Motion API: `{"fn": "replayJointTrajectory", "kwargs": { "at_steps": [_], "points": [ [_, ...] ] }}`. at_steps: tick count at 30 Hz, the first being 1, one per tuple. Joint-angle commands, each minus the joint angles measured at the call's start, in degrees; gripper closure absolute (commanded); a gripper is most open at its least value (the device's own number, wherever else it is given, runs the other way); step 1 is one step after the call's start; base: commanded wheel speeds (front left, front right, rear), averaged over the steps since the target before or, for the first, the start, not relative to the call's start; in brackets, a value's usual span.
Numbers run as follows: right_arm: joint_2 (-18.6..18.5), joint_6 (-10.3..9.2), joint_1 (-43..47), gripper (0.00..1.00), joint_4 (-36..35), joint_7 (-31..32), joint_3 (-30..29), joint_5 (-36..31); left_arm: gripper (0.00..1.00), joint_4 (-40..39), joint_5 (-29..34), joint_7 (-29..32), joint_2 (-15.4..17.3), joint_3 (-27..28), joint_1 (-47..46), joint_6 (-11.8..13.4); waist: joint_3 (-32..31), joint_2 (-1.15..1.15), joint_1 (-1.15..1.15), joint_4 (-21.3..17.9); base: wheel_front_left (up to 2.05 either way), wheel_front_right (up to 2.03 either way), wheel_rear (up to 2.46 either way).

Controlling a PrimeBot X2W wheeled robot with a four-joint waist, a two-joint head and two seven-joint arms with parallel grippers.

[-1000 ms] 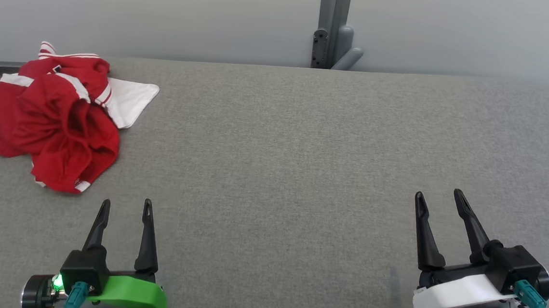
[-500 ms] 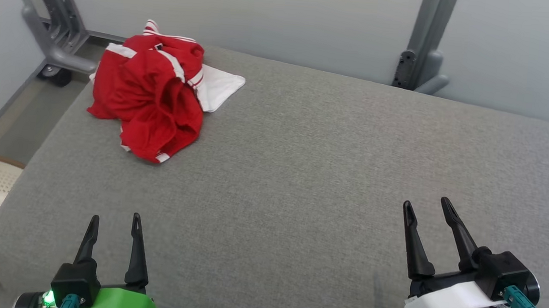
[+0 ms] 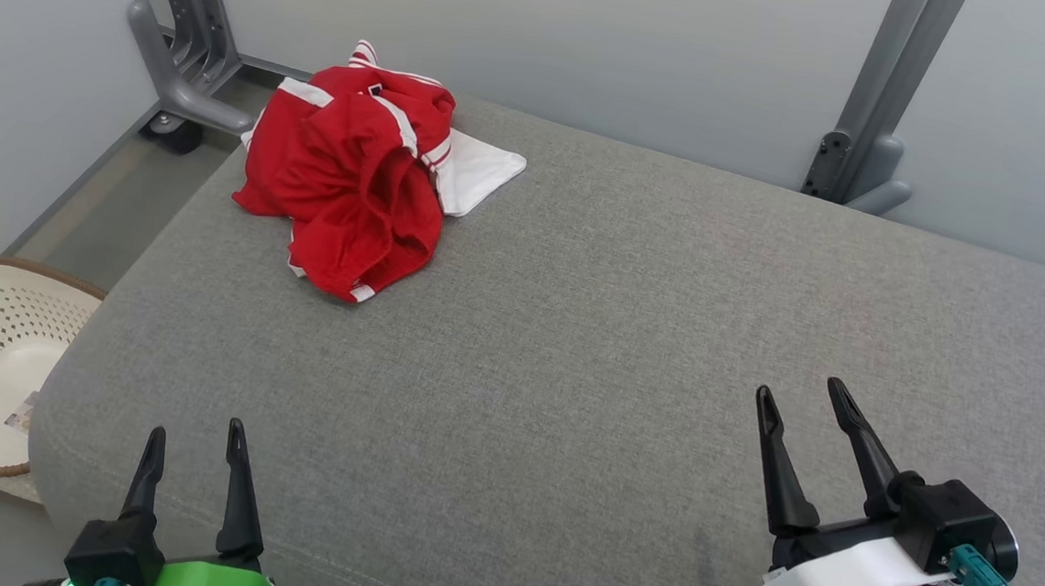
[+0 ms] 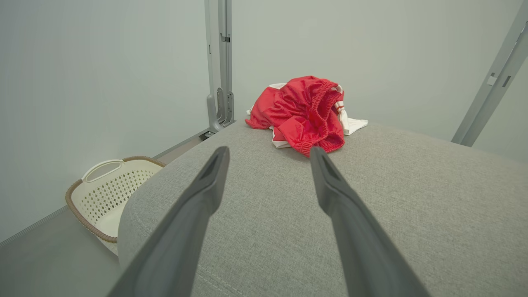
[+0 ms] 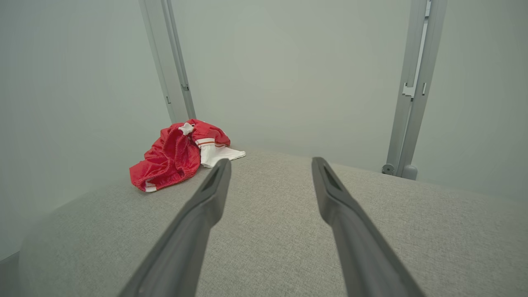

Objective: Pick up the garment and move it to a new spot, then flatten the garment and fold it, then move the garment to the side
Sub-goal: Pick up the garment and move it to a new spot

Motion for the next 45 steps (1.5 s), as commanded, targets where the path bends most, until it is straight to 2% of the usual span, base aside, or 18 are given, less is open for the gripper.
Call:
{"fn": "replayJointTrajectory", "kwargs": {
  "at_steps": [1,8,13,19,26,31,36,42,45],
  "points": [
    [-0.2,0.0,0.1,0.0,-0.2,-0.2,-0.4,-0.6,0.0,-0.5,-1.7,0.0,0.3,0.2,-0.4,0.3,1.4,0.08,0.0,-1.5,0.0,0.0,0.0],
    [-0.3,0.0,-1.4,0.0,-1.0,-0.2,-1.2,-1.8,0.0,-1.5,-2.5,0.0,0.3,0.3,-3.7,0.2,4.7,0.08,0.0,-3.8,0.0,0.0,0.0],
    [-0.3,0.0,-3.5,0.0,-2.5,-0.2,-2.0,-3.7,0.0,-1.3,-1.8,0.0,2.2,2.2,-11.9,-1.6,10.2,0.08,0.0,-6.0,0.0,0.0,0.0],
    [-0.2,0.0,-6.4,0.0,-4.1,-0.2,-2.2,-6.0,0.0,3.1,-1.7,0.8,7.2,3.4,-25.3,-3.8,16.8,0.08,0.0,-8.3,0.0,0.0,0.0],
    [-0.3,0.0,-10.3,0.0,-5.2,-0.2,-1.4,-8.1,0.0,11.4,-2.7,8.3,13.2,2.5,-41.1,-7.4,23.0,0.08,0.0,-12.6,0.0,0.0,0.0],
    [-0.2,0.0,-11.3,0.0,-6.1,-0.2,-1.6,-8.9,0.0,18.0,-6.5,12.4,14.7,2.2,-48.5,-9.1,26.2,0.08,0.0,-15.4,0.0,0.0,0.0],
    [-0.2,0.0,-12.0,0.0,-7.1,-0.2,-2.2,-9.4,0.0,23.9,-8.4,14.6,16.7,0.4,-52.1,-9.8,28.9,0.08,0.0,-17.3,0.0,0.0,0.0],
    [-0.2,0.0,-12.6,0.0,-8.1,-0.2,-2.3,-9.6,0.0,29.8,-9.6,13.8,18.1,-0.3,-53.8,-10.0,31.4,0.08,0.0,-18.2,0.0,0.0,0.0],
    [-0.2,0.0,-12.8,0.0,-8.2,-0.2,-2.5,-9.6,0.0,32.9,-8.7,12.4,19.0,-0.3,-54.4,-8.4,32.0,0.08,0.0,-18.3,0.0,0.0,0.0]
  ]
}}
